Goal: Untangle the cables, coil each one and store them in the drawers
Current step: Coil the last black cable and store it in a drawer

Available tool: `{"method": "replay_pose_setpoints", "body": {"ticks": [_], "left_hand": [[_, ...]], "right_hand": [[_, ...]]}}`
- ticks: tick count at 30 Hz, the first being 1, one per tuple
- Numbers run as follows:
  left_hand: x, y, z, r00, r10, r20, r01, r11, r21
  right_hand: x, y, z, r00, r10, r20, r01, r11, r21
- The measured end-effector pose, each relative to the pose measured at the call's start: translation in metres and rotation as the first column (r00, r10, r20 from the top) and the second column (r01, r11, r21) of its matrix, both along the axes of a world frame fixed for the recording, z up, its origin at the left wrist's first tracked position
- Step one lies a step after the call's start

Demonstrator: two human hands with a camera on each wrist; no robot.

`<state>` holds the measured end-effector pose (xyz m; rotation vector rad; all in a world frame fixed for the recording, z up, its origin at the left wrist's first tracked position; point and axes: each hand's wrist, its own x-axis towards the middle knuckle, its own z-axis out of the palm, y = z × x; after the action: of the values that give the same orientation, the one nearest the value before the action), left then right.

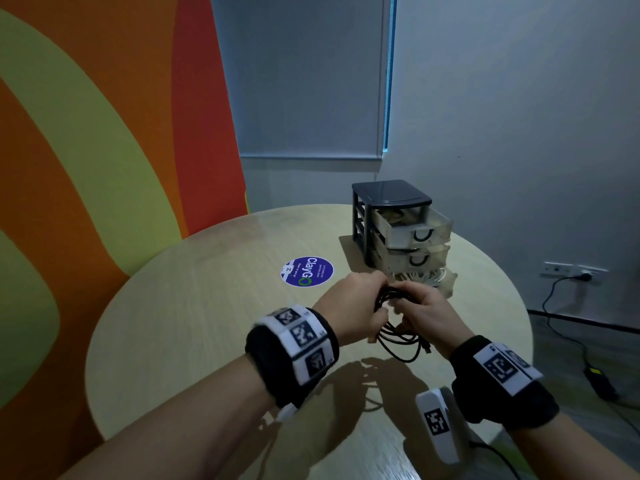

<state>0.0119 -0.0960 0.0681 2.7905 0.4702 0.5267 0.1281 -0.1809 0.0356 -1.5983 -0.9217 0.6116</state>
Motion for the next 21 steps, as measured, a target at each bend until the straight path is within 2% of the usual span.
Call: {"method": "replay_pose_setpoints", "body": {"ticks": [2,4,8,11,13,16,18,21], "left_hand": [[0.002,-0.008,-0.003,0.999,0.033,0.009,-0.034,0.987,0.157],[0.004,-0.015,-0.007,0.996,0.083,-0.011,-0.078,0.968,0.239],[0.008,-0.013,-0.014,0.956,0.259,-0.138,-0.214,0.937,0.277],[0.009,-0.012,-0.020,0.941,0.269,-0.206,-0.203,0.934,0.295],[0.009,-0.011,-0.021,0.941,0.290,-0.173,-0.260,0.950,0.174],[0.011,-0.006,-0.019,0.933,0.343,-0.112,-0.358,0.920,-0.160],[0.015,0.000,-0.021,0.937,0.340,-0.086,-0.343,0.840,-0.419],[0.017,0.003,-0.026,0.943,0.330,-0.048,-0.261,0.640,-0.722]], "right_hand": [[-0.002,0.004,-0.001,0.999,-0.049,-0.014,0.049,0.999,-0.006],[-0.003,0.009,0.000,0.995,-0.083,-0.059,0.083,0.997,0.000],[-0.002,0.010,0.002,0.981,-0.089,-0.171,0.085,0.996,-0.031],[-0.001,0.007,0.002,0.964,-0.060,-0.259,0.059,0.998,-0.013],[0.000,0.006,0.002,0.972,-0.040,-0.234,0.040,0.999,-0.003],[0.002,0.006,-0.001,0.997,-0.029,-0.075,0.028,0.999,-0.024],[0.004,0.007,-0.005,0.995,-0.027,0.097,0.033,0.998,-0.057],[0.004,0.008,-0.012,0.956,-0.016,0.292,0.041,0.996,-0.077]]}}
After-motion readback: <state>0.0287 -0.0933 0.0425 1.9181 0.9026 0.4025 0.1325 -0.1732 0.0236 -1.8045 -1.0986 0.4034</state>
